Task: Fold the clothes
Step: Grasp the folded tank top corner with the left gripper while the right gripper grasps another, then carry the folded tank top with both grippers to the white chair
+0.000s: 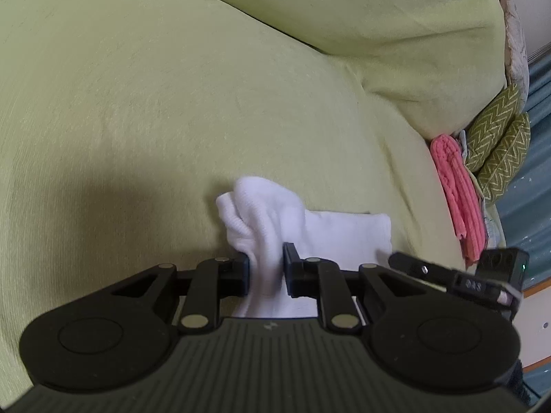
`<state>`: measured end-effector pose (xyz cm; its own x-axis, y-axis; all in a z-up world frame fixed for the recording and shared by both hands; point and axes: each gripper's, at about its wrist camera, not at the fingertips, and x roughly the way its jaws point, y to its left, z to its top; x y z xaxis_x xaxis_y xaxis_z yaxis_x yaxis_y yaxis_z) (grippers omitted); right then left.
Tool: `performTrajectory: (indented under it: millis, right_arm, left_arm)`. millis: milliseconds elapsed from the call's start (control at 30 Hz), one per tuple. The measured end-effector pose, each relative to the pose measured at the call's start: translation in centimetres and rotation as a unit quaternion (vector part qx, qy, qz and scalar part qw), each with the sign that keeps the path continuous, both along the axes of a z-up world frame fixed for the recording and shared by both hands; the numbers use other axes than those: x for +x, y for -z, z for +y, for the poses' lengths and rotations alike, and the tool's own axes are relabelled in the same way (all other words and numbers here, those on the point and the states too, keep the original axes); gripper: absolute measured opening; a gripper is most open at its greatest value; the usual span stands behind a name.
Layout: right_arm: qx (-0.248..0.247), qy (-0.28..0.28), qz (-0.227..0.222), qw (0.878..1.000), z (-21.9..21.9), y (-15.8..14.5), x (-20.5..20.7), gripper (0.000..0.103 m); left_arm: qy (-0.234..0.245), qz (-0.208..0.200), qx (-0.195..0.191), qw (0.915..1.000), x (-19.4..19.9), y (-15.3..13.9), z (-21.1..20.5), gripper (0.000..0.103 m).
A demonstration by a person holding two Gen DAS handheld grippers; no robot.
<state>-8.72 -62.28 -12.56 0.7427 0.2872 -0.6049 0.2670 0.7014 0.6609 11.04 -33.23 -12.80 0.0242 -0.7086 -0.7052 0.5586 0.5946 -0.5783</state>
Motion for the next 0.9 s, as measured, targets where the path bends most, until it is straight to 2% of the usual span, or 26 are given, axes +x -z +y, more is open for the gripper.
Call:
performTrajectory:
  millis: [67, 133, 167, 200, 400, 567, 733, 900]
  right_arm:
    - [-0.007, -0.007, -0.005, 1.000, 0.0, 0.1, 0.6, 0.050]
    - [-0.025, -0.013, -0.007, 1.000, 0.3, 0.1, 0.9, 0.035]
    - [-0.033, -0.015, -0.007, 0.999, 0.0, 0.2, 1.1, 0.014]
    - [-0.034, -0.016, -0.009, 0.999, 0.1, 0.6, 1.0, 0.007]
    - [-0.045, 0.036, -0.074, 0.996, 0.3, -0.5, -2.6, 0.005]
    - [-0.071, 0.094, -0.143, 0.983, 1.7, -4.5, -9.6, 0.005]
    - [-0.120, 0.177, -0.185, 0.959, 2.9, -9.7, -19.7, 0.005]
    - [-0.188, 0.276, -0.200, 0.921, 4.9, -14.7, -32.8, 0.005]
  left_arm:
    - [0.001, 0.000, -0.002, 1.0000, 0.1, 0.0, 0.2, 0.014]
    - [0.002, 0.000, -0.005, 1.0000, 0.2, 0.1, 0.4, 0.014]
    - [0.004, -0.001, -0.006, 1.0000, 0.2, 0.1, 0.4, 0.014]
    - [0.006, -0.005, -0.007, 0.9999, 0.1, 0.1, 0.3, 0.014]
    - [0.026, -0.052, -0.015, 0.9982, -1.2, -1.3, 0.0, 0.009]
    - [0.060, -0.111, -0.050, 0.9908, -4.7, -5.8, -0.9, 0.009]
    - [0.128, -0.166, -0.108, 0.9718, -10.8, -11.7, -3.5, 0.009]
    - [0.229, -0.188, -0.171, 0.9396, -20.1, -15.6, -8.3, 0.009]
